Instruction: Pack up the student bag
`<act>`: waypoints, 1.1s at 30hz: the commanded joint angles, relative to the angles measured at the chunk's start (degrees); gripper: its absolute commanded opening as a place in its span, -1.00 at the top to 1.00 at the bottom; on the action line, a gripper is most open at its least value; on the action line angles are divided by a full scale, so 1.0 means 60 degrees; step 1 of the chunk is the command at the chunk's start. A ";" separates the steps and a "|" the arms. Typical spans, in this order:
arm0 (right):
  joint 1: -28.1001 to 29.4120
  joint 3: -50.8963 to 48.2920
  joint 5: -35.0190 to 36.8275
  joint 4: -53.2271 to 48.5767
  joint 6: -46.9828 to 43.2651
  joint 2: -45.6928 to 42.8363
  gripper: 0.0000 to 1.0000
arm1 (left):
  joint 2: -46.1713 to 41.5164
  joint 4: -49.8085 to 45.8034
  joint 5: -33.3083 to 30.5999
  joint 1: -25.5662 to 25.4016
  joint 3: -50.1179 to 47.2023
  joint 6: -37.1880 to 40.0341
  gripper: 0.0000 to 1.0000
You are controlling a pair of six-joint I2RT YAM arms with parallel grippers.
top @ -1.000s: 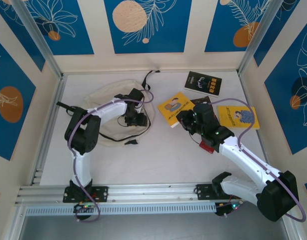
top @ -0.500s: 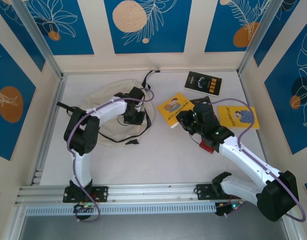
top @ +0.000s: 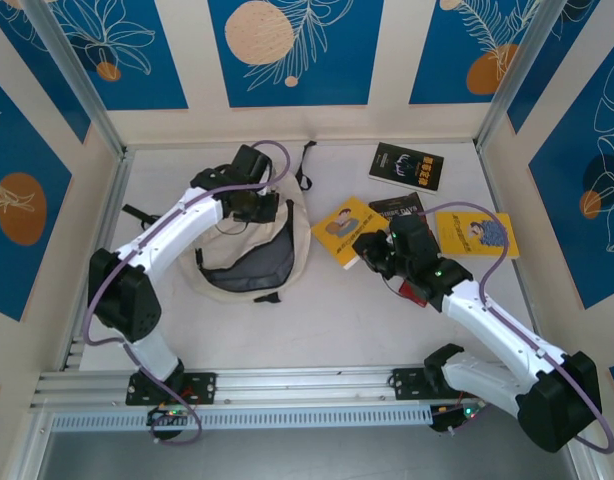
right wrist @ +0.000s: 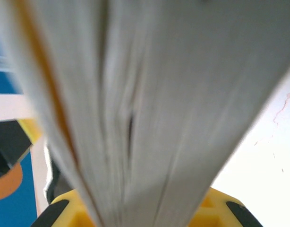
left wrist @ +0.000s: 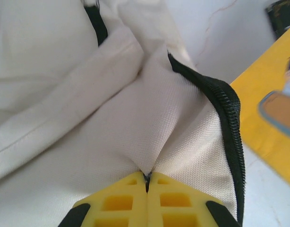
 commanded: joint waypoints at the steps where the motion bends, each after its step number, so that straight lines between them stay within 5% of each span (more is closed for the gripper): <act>1: 0.0190 0.0055 -0.0696 0.0697 -0.0755 -0.0484 1.00 | -0.0367 0.0239 0.0881 0.0020 0.0505 -0.0135 1.00; 10: 0.0970 0.0835 0.1126 -0.1277 -0.1361 -0.1289 1.00 | 0.0384 0.0210 0.0597 0.0023 0.1381 -0.0412 1.00; 14: 0.0996 0.0952 0.0954 -0.1495 -0.1549 -0.1730 1.00 | 0.0813 0.0210 0.0715 0.0022 0.1811 -0.0471 1.00; 23: 0.1588 0.0736 -0.0344 -0.0505 -0.1275 -0.1159 1.00 | 0.1435 0.0091 0.1027 0.0024 0.2445 -0.0629 1.00; 33: 0.1760 0.0140 -0.1136 0.3085 -0.0165 0.0876 1.00 | 0.1100 0.0166 0.1704 0.0026 0.2500 -0.0658 1.00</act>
